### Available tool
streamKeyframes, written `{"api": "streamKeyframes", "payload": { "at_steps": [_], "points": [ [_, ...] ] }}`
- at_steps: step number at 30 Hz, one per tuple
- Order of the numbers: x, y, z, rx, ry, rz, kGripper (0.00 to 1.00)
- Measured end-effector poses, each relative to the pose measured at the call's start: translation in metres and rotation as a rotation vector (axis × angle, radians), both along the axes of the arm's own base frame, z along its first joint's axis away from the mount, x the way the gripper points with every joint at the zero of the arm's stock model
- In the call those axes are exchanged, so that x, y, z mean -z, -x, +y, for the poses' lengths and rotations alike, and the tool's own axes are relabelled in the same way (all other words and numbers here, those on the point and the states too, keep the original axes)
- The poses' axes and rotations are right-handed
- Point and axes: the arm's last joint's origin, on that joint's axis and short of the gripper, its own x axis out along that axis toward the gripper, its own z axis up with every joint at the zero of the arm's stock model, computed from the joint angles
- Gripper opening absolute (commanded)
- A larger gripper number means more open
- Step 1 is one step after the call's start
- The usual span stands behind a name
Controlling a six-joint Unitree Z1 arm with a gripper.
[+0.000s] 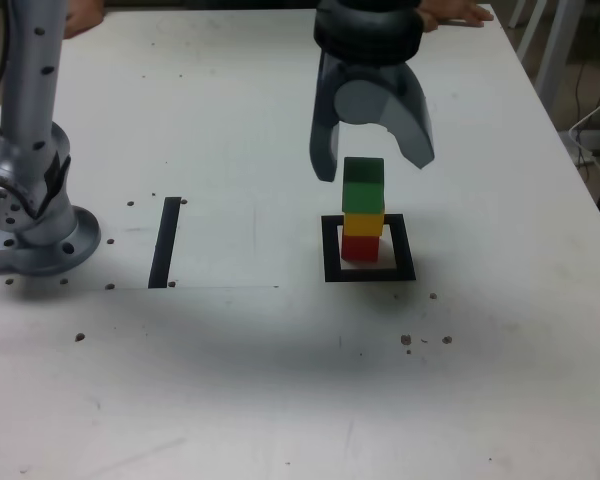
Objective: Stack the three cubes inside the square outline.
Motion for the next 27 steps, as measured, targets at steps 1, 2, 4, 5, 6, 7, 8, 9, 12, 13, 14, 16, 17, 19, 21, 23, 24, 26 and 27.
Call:
{"api": "streamKeyframes", "payload": {
  "at_steps": [1, 2, 4, 5, 6, 7, 8, 9, 12, 13, 14, 16, 17, 19, 21, 23, 24, 26, 27],
  "points": [
    [-0.001, 0.001, 0.000, 0.000, -0.002, -0.001, 0.99],
    [-0.002, 0.002, 0.000, 0.001, -0.005, -0.003, 0.99],
    [-0.004, 0.003, 0.000, 0.001, -0.006, -0.008, 0.99],
    [-0.004, 0.003, 0.000, 0.001, -0.006, -0.008, 0.99],
    [-0.004, 0.003, 0.000, 0.001, -0.006, -0.008, 0.99],
    [-0.004, 0.003, 0.000, 0.001, -0.006, -0.008, 0.99],
    [-0.004, 0.003, 0.000, 0.001, -0.006, -0.008, 0.99],
    [-0.004, 0.003, 0.000, 0.001, -0.005, -0.008, 0.99],
    [-0.004, 0.003, 0.000, 0.000, 0.002, -0.008, 0.99],
    [-0.004, 0.003, 0.000, 0.000, 0.006, -0.008, 0.99],
    [-0.004, 0.002, -0.001, 0.000, 0.011, -0.008, 0.99],
    [-0.004, 0.003, -0.001, -0.001, 0.020, -0.009, 0.99],
    [-0.005, 0.003, -0.001, -0.001, 0.024, -0.011, 0.99],
    [-0.008, 0.006, -0.002, 0.003, 0.033, -0.015, 0.99],
    [-0.010, 0.009, -0.004, 0.007, 0.040, -0.015, 0.99],
    [-0.011, 0.014, -0.005, 0.011, 0.043, -0.014, 0.99],
    [-0.014, 0.018, -0.005, 0.013, 0.044, -0.017, 0.99],
    [-0.018, 0.025, -0.004, 0.021, 0.048, -0.026, 0.99],
    [-0.020, 0.029, -0.004, 0.028, 0.052, -0.029, 0.99]
  ]
}}
